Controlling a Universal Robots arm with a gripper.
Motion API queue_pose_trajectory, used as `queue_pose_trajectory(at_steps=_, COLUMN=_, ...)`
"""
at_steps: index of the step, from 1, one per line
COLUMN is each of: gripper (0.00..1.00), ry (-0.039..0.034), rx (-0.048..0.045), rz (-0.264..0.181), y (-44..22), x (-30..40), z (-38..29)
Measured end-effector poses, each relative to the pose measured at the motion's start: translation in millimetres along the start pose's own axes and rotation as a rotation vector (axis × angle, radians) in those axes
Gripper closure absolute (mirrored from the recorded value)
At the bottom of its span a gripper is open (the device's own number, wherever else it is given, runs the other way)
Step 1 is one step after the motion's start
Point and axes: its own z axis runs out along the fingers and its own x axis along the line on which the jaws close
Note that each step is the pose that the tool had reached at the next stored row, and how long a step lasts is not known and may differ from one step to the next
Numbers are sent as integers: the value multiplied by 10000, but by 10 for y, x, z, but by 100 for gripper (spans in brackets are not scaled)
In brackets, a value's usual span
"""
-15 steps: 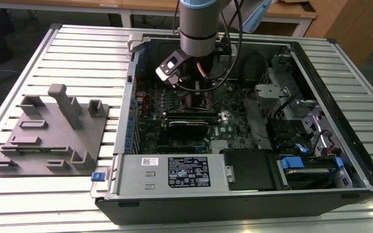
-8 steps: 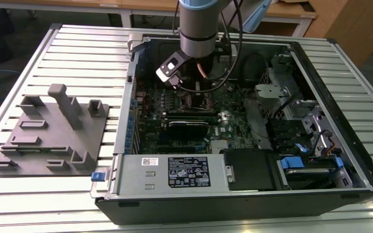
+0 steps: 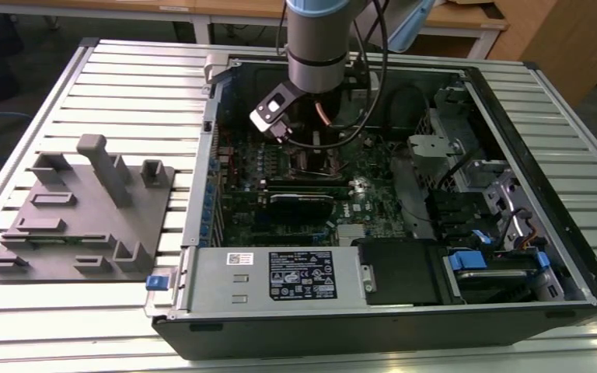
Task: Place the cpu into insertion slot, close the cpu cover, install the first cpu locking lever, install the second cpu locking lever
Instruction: 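Place the cpu into insertion slot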
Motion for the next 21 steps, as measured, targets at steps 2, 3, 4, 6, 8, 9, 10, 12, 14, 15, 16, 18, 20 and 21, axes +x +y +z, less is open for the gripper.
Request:
queue_pose_trajectory(at_steps=2, gripper=46, ry=-5, rx=1, rz=-1, y=-1, x=-1, z=7)
queue_pose_trajectory(at_steps=3, gripper=46, ry=-5, rx=0, rz=0, y=-1, x=-1, z=8)
queue_pose_trajectory(at_steps=4, gripper=46, ry=-4, rx=-1, rz=0, y=-1, x=-1, z=9)
queue_pose_trajectory(at_steps=6, gripper=46, ry=0, rx=-3, rz=0, y=-1, x=0, z=11)
queue_pose_trajectory(at_steps=8, gripper=46, ry=1, rx=-4, rz=0, y=-1, x=0, z=11)
queue_pose_trajectory(at_steps=9, gripper=46, ry=0, rx=-4, rz=0, y=-1, x=0, z=11)
queue_pose_trajectory(at_steps=10, gripper=46, ry=1, rx=-4, rz=0, y=-1, x=0, z=11)
queue_pose_trajectory(at_steps=12, gripper=46, ry=3, rx=-5, rz=0, y=-1, x=0, z=12)
queue_pose_trajectory(at_steps=14, gripper=45, ry=12, rx=-12, rz=1, y=0, x=1, z=16)
queue_pose_trajectory(at_steps=15, gripper=39, ry=11, rx=-10, rz=1, y=0, x=1, z=15)
queue_pose_trajectory(at_steps=16, gripper=39, ry=5, rx=-6, rz=0, y=-1, x=0, z=13)
queue_pose_trajectory(at_steps=18, gripper=39, ry=2, rx=-4, rz=0, y=-1, x=0, z=12)
queue_pose_trajectory(at_steps=20, gripper=39, ry=1, rx=-4, rz=0, y=0, x=0, z=-6)
queue_pose_trajectory(at_steps=21, gripper=39, ry=1, rx=-4, rz=0, y=2, x=0, z=-26)
